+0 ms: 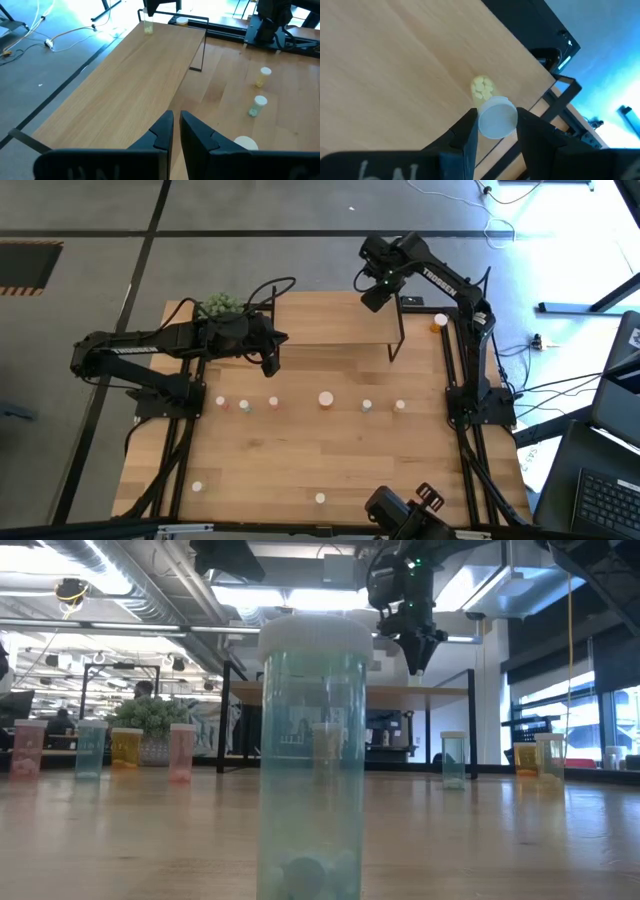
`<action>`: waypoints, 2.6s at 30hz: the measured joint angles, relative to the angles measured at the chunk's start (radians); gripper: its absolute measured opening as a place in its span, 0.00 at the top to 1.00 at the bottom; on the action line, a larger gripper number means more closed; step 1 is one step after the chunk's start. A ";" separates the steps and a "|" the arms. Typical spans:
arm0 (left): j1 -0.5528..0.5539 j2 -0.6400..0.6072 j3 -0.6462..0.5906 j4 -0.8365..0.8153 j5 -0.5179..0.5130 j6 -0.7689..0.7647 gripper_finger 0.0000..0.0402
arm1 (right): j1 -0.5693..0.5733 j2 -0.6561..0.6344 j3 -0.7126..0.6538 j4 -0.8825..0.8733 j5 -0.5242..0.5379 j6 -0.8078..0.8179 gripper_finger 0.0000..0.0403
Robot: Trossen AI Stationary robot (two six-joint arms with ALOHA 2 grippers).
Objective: Pick and place medicine bottles onto shelf by color
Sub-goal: Put the right yellow medicine bottle on the shelf, then put the top right blue medicine bottle on the shelf
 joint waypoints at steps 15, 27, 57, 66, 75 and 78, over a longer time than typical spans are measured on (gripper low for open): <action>0.000 0.000 0.000 0.000 0.000 0.000 0.93 | 0.000 0.000 0.000 -0.013 0.049 0.001 0.69; 0.000 0.000 0.000 0.000 0.000 0.000 0.93 | -0.001 0.000 0.000 -0.013 0.015 0.027 0.69; 0.000 0.000 0.000 0.000 0.000 0.000 0.93 | -0.001 0.000 0.000 -0.010 0.015 0.014 0.61; 0.000 0.000 0.000 0.000 0.000 0.000 0.93 | 0.001 0.000 0.001 -0.012 0.015 0.005 0.61; 0.000 0.000 0.000 0.000 0.000 0.000 0.93 | 0.001 0.000 0.092 -0.031 0.015 0.004 0.61; 0.000 0.000 0.000 0.000 0.000 0.000 0.93 | 0.001 0.000 0.145 -0.037 0.015 0.004 0.61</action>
